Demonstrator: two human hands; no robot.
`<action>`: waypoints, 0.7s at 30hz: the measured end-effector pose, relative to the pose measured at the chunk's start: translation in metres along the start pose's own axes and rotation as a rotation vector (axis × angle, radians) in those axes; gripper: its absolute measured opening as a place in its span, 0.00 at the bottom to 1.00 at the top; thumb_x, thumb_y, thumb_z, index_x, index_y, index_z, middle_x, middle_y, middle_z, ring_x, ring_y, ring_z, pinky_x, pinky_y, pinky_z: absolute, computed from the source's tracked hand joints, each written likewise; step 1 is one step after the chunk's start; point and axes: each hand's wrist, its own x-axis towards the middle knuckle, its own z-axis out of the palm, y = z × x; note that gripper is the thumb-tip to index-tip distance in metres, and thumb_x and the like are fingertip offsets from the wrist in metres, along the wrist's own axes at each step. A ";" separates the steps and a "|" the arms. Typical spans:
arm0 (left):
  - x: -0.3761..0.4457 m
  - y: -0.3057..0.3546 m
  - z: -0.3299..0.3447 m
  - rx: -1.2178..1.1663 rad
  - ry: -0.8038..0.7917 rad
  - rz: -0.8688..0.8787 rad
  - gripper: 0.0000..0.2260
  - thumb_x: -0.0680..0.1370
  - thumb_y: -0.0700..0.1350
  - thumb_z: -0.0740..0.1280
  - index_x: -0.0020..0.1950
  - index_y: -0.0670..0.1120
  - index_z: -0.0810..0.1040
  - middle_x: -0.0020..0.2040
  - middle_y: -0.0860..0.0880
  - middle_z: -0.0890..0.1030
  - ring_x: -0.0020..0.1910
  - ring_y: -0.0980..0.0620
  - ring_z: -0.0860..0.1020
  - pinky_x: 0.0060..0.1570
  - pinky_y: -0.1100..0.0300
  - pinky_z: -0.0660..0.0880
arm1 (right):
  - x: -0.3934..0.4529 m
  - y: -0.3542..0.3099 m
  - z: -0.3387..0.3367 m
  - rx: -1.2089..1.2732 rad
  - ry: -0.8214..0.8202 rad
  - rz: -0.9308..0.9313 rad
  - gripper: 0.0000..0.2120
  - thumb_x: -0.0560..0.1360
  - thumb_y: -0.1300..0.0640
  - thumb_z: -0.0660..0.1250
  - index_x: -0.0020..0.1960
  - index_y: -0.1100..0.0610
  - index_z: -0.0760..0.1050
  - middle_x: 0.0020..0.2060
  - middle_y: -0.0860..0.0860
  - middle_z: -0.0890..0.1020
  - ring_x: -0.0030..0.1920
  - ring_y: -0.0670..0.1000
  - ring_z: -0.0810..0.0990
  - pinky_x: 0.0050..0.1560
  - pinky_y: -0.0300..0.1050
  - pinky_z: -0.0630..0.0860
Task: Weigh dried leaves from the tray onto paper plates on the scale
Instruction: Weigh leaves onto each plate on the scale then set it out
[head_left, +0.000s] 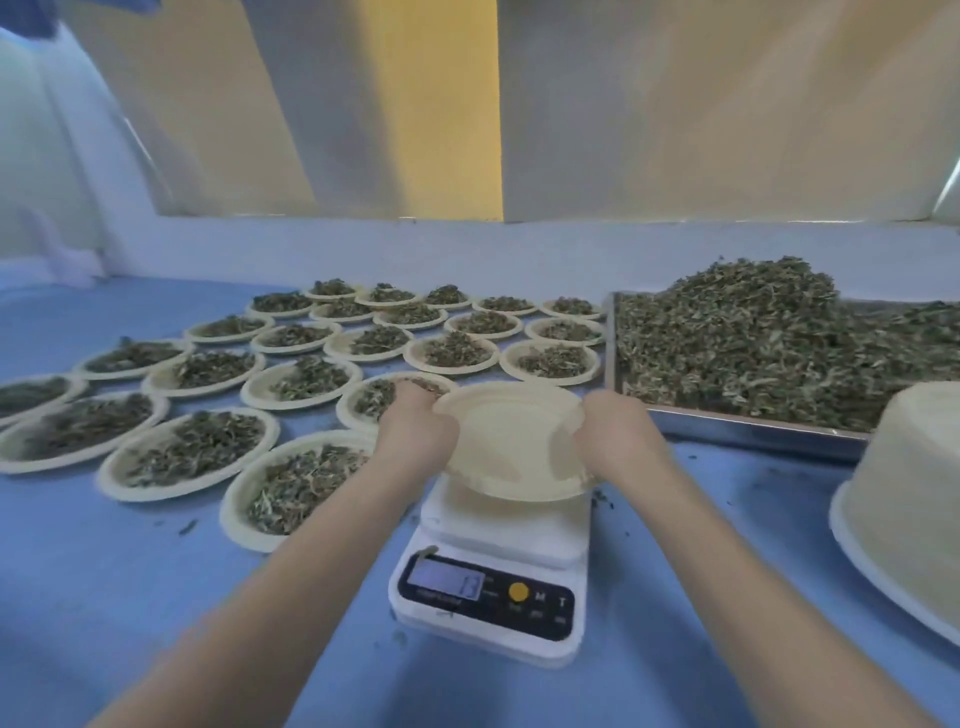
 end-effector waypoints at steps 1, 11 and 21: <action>0.000 -0.006 0.004 -0.026 -0.019 -0.016 0.17 0.76 0.33 0.58 0.65 0.38 0.67 0.46 0.43 0.74 0.39 0.50 0.73 0.30 0.58 0.68 | 0.001 0.002 0.006 -0.009 0.002 0.004 0.12 0.78 0.68 0.55 0.57 0.65 0.74 0.56 0.60 0.79 0.54 0.58 0.77 0.45 0.45 0.71; -0.011 -0.037 0.019 -0.181 -0.051 -0.060 0.26 0.76 0.41 0.64 0.73 0.46 0.62 0.59 0.46 0.74 0.48 0.45 0.77 0.41 0.56 0.73 | -0.009 0.022 0.033 0.502 0.006 0.035 0.22 0.80 0.47 0.57 0.70 0.58 0.64 0.66 0.56 0.73 0.66 0.57 0.70 0.48 0.43 0.62; -0.034 -0.072 0.008 -0.697 -0.242 -0.062 0.22 0.72 0.59 0.67 0.63 0.51 0.77 0.62 0.50 0.79 0.63 0.48 0.76 0.68 0.46 0.67 | -0.024 0.021 0.039 1.028 0.041 0.060 0.41 0.71 0.27 0.50 0.78 0.44 0.47 0.76 0.42 0.55 0.76 0.50 0.54 0.71 0.52 0.54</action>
